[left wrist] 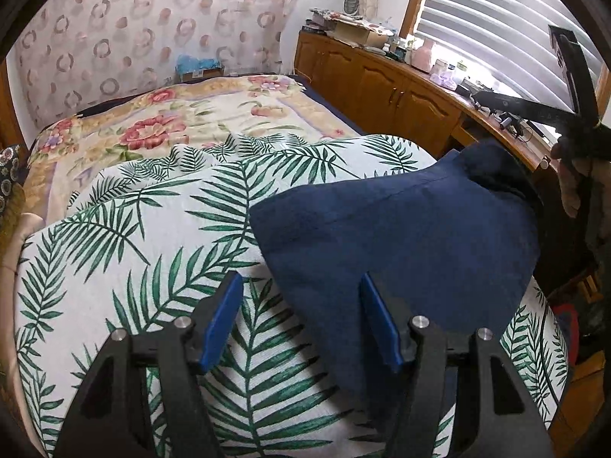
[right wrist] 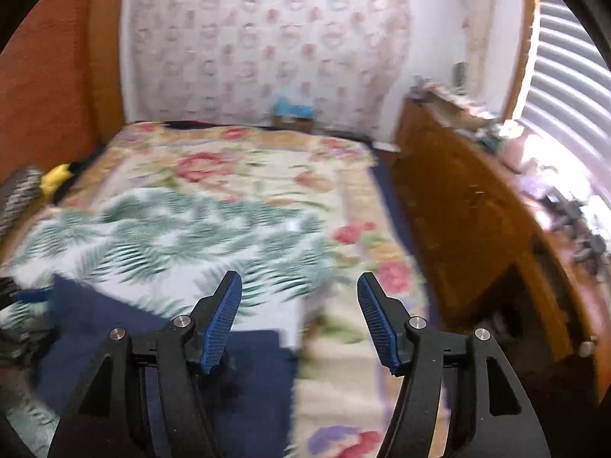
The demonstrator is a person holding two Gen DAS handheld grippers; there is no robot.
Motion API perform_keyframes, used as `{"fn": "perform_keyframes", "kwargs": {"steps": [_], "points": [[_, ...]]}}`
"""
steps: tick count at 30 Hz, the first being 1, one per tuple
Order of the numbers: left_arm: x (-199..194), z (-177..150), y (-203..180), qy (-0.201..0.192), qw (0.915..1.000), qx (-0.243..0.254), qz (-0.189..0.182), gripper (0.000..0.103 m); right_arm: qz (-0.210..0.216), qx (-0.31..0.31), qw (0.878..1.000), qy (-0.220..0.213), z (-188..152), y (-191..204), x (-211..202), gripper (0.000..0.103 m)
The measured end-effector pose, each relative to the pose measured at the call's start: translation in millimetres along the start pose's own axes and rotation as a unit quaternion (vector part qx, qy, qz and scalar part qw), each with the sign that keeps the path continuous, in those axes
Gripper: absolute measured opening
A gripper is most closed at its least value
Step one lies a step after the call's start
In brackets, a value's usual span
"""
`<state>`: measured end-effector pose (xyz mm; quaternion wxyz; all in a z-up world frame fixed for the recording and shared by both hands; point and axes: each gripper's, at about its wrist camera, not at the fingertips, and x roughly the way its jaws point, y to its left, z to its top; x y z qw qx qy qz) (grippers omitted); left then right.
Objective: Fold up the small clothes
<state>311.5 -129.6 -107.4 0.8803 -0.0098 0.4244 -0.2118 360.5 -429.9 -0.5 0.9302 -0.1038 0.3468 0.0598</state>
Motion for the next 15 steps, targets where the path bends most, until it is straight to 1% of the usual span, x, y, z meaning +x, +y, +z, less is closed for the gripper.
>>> {"fn": "perform_keyframes", "kwargs": {"steps": [4, 5, 9, 12, 14, 15], "points": [[3, 3, 6, 0.001, 1.0000, -0.004, -0.001, 0.063, 0.048, 0.008, 0.999, 0.013, -15, -2, -8, 0.065], [4, 5, 6, 0.000, 1.0000, -0.003, 0.001, 0.063, 0.067, 0.011, 0.997, 0.021, -23, 0, -11, 0.065], [10, 10, 9, 0.003, 0.9999, -0.009, -0.003, 0.063, 0.106, 0.019, 0.993, 0.045, -51, 12, -13, 0.069], [15, 13, 10, 0.008, 0.9999, -0.010, -0.007, 0.063, 0.116, 0.022, 0.990, 0.080, -70, 20, 1, 0.069], [19, 14, 12, 0.011, 0.9998, -0.014, -0.013, 0.063, 0.109, 0.021, 0.989, 0.101, -80, 25, 16, 0.069], [21, 14, 13, 0.013, 0.9996, -0.017, -0.016, 0.063, 0.113, 0.027, 0.987, 0.109, -85, 24, 23, 0.069]]}}
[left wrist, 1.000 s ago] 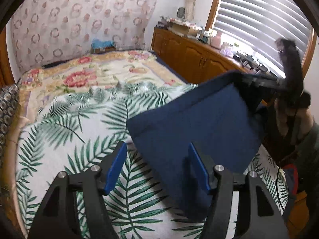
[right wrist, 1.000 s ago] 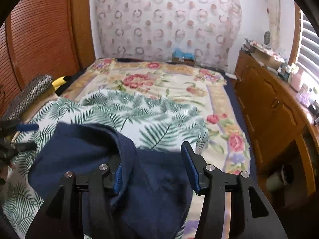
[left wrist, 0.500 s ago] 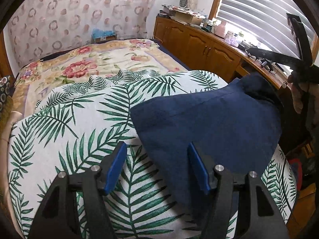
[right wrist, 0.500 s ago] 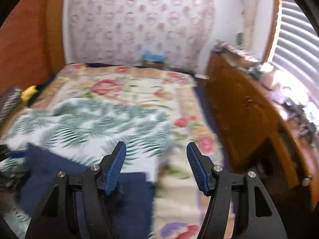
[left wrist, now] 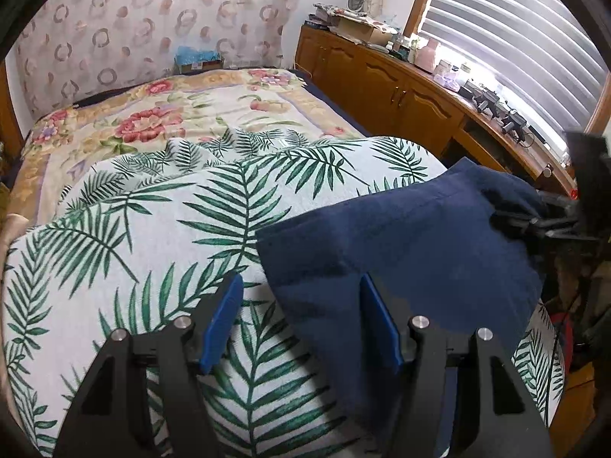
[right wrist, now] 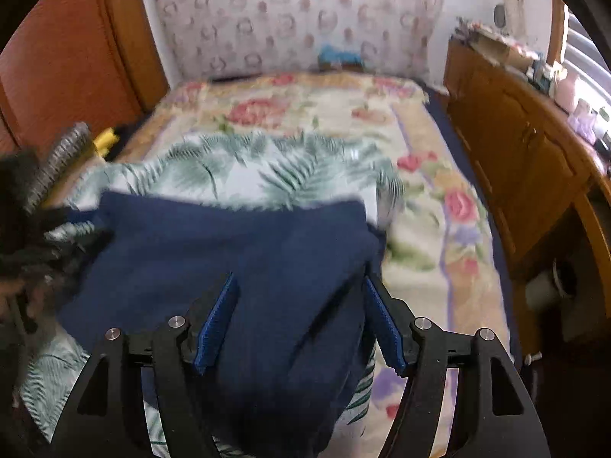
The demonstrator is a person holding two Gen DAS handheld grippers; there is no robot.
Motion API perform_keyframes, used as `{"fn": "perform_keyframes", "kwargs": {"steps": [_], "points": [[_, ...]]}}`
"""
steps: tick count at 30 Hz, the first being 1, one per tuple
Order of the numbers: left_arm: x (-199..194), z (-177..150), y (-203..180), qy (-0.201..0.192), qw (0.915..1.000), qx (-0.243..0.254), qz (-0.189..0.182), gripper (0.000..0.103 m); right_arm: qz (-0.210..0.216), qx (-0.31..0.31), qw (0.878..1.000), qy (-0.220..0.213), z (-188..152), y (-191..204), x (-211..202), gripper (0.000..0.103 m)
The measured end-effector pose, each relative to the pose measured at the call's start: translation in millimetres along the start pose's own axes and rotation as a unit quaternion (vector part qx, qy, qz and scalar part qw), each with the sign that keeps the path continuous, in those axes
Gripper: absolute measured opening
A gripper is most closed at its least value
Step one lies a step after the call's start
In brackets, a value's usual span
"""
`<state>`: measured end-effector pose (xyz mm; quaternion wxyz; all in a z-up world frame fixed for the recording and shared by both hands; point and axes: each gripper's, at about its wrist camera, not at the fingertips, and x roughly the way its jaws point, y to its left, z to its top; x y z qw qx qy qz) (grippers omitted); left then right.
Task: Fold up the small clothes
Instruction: 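Grasp the folded shirt with the right gripper and lift it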
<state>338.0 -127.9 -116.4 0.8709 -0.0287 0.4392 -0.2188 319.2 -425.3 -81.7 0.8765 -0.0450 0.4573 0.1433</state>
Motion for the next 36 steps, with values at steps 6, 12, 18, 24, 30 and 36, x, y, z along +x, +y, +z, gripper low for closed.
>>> {"fn": "perform_keyframes", "kwargs": {"steps": [6, 12, 18, 24, 30, 36], "points": [[5, 0, 6, 0.000, 0.9996, -0.015, -0.023, 0.063, 0.014, 0.016, 1.000, 0.001, -1, -8, 12, 0.071], [10, 4, 7, 0.002, 0.9975, -0.026, -0.066, 0.039, 0.034, 0.006, 0.999, -0.003, 0, -11, 18, 0.065], [2, 6, -3, -0.010, 0.9972, -0.012, -0.074, 0.012, 0.062, -0.021, 0.998, -0.007, -3, -3, 14, 0.027], [-46, 7, -20, -0.066, 0.9948, 0.012, -0.077, 0.010, 0.035, -0.056, 0.996, -0.062, -3, 19, -16, 0.017], [-115, 4, -11, -0.132, 0.9898, 0.020, -0.051, 0.009, 0.035, -0.080, 0.987, -0.134, 15, 53, -54, 0.017], [-198, -23, 33, -0.192, 0.9812, 0.003, 0.018, 0.010, 0.084, -0.145, 0.970, -0.174, 56, 123, -73, 0.017]]}}
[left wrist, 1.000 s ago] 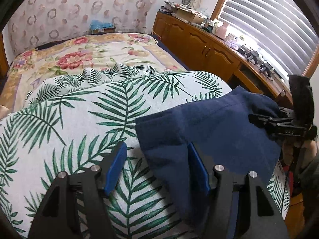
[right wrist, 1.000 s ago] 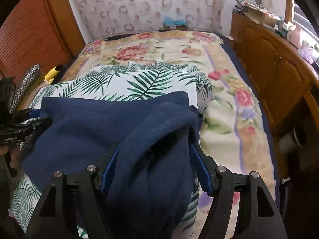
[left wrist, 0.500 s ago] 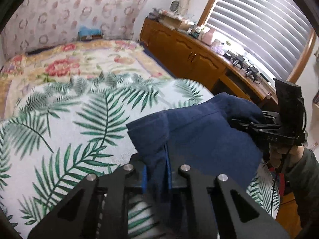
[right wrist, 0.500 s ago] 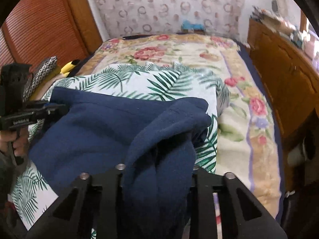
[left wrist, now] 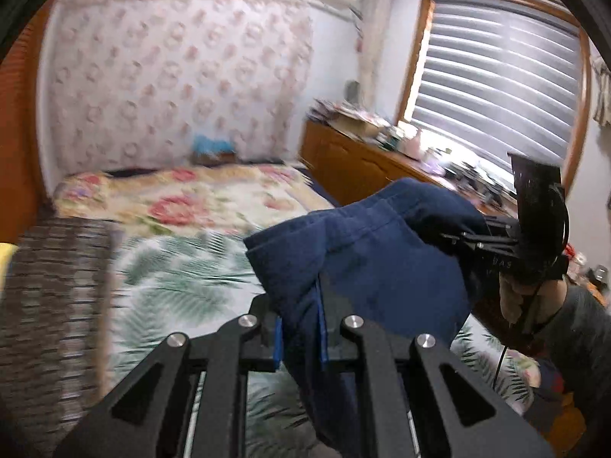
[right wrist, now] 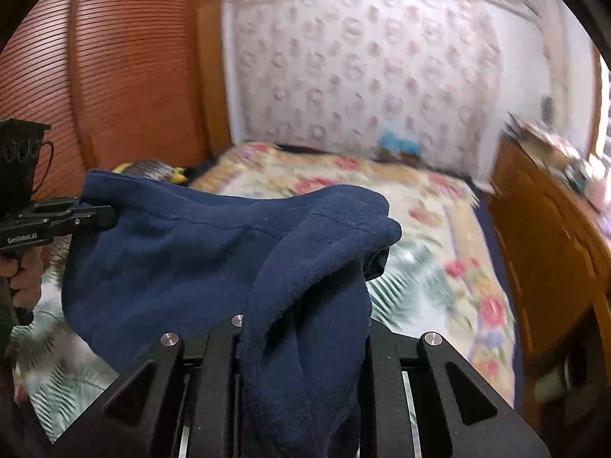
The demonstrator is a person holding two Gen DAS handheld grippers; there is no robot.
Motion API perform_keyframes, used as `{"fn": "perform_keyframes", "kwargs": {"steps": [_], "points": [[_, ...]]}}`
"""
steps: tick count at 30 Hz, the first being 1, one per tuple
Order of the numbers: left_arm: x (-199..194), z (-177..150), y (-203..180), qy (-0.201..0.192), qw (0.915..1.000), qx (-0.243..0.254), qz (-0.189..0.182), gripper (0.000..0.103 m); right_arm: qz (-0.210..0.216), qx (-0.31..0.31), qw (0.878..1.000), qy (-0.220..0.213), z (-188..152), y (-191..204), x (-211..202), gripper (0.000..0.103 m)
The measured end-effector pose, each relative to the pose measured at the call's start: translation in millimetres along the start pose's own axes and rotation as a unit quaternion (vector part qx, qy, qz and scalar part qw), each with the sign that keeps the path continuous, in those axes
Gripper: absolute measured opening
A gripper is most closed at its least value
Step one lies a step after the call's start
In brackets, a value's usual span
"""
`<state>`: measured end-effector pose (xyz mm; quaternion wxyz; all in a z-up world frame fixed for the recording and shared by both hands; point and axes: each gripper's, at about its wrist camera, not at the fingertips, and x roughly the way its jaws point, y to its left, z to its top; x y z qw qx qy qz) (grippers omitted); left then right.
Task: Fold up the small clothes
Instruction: 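Grasp the folded shirt with the right gripper and lift it, then carry the shirt to the yellow plush toy and set it down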
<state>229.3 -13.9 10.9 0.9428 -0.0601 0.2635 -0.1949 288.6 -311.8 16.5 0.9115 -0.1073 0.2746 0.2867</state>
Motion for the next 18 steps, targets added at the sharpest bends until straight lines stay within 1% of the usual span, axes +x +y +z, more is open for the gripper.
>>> {"fn": "perform_keyframes", "kwargs": {"steps": [4, 5, 8, 9, 11, 14, 17, 18], "points": [[-56, -8, 46, -0.032, 0.9970, -0.016, 0.069, 0.010, 0.047, -0.058, 0.997, -0.019, 52, 58, 29, 0.017], [-72, -13, 62, -0.040, 0.9945, -0.027, 0.093, 0.010, 0.058, -0.072, 0.996, -0.021, 64, 73, 37, 0.017], [-102, -25, 103, -0.055, 0.9865, -0.051, 0.146, 0.010, 0.093, -0.125, 0.988, -0.022, 105, 129, 72, 0.017], [-108, -29, 113, -0.057, 0.9842, -0.060, 0.156, 0.010, 0.099, -0.137, 0.985, -0.021, 114, 141, 80, 0.017], [-123, -40, 140, -0.061, 0.9771, -0.088, 0.184, 0.010, 0.117, -0.167, 0.979, -0.021, 137, 179, 103, 0.017], [-136, -61, 166, -0.067, 0.9675, -0.113, 0.216, 0.010, 0.135, -0.200, 0.970, -0.016, 157, 220, 133, 0.017], [-140, -85, 185, -0.068, 0.9588, -0.137, 0.239, 0.010, 0.154, -0.232, 0.961, -0.005, 171, 260, 168, 0.016], [-135, -91, 188, -0.065, 0.9571, -0.146, 0.242, 0.010, 0.159, -0.242, 0.957, 0.001, 174, 274, 182, 0.016]]}}
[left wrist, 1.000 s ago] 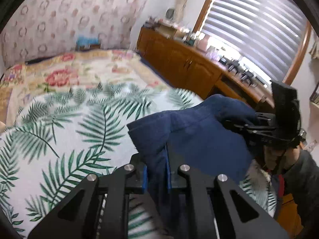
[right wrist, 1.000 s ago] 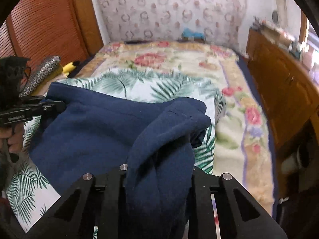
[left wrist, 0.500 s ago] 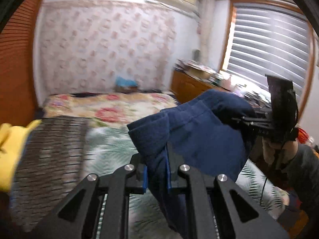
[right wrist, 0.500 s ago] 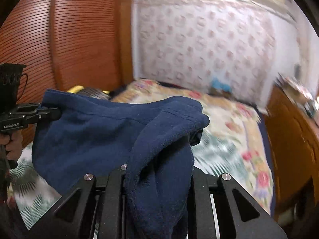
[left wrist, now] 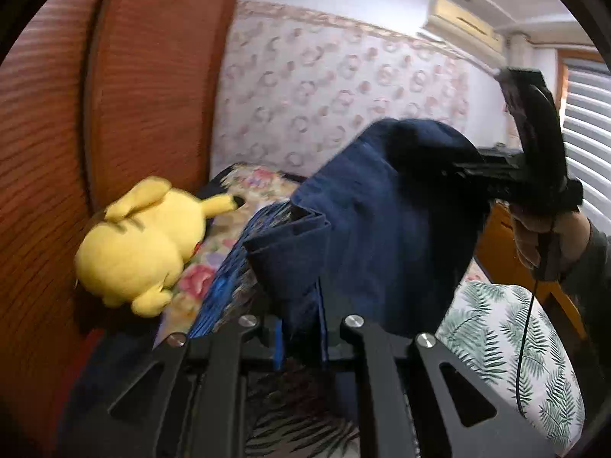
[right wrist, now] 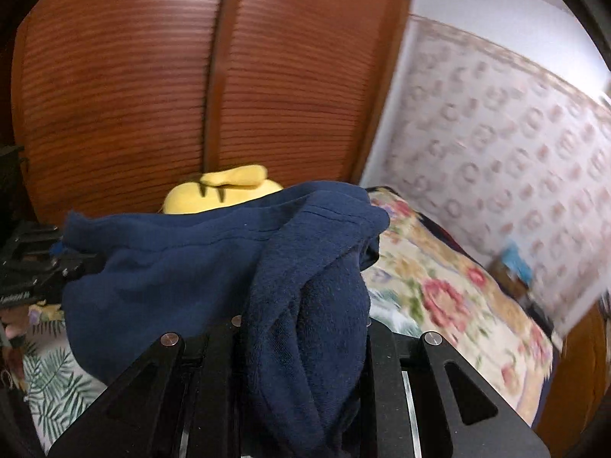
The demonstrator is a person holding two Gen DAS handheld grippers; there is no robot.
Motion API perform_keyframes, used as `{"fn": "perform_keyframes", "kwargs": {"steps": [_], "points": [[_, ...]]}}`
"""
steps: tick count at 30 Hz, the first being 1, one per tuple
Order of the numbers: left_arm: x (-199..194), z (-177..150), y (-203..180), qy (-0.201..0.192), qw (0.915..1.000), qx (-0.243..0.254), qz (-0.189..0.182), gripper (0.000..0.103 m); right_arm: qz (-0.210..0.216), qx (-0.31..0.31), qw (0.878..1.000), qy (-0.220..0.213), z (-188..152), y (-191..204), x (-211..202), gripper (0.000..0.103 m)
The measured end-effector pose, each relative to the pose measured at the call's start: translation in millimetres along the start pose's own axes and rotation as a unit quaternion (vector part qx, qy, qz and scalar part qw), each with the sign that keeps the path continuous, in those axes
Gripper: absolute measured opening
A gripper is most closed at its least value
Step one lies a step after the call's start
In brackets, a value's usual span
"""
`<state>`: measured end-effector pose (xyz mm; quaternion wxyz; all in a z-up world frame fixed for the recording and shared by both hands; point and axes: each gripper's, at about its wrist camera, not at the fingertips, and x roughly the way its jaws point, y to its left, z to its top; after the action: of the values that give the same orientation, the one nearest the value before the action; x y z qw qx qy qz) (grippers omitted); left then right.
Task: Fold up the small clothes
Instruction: 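Carry the shirt to the yellow plush toy and set it down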
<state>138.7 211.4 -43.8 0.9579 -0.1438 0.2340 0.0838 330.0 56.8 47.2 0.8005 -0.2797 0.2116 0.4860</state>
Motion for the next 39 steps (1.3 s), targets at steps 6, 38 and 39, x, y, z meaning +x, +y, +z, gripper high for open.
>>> {"fn": "perform_keyframes", "kwargs": {"steps": [6, 38, 39], "points": [[24, -30, 20, 0.032, 0.9989, -0.028, 0.021, 0.010, 0.023, -0.021, 0.999, 0.038, 25, 19, 76, 0.017], [-59, -28, -80, -0.002, 0.9946, 0.104, 0.000, 0.069, -0.088, 0.220, 0.971, -0.015, -121, 33, -94, 0.062], [-62, -30, -88, -0.001, 0.9941, 0.108, -0.004, 0.069, -0.093, 0.225, 0.970, -0.018, -129, 37, -107, 0.067]]}}
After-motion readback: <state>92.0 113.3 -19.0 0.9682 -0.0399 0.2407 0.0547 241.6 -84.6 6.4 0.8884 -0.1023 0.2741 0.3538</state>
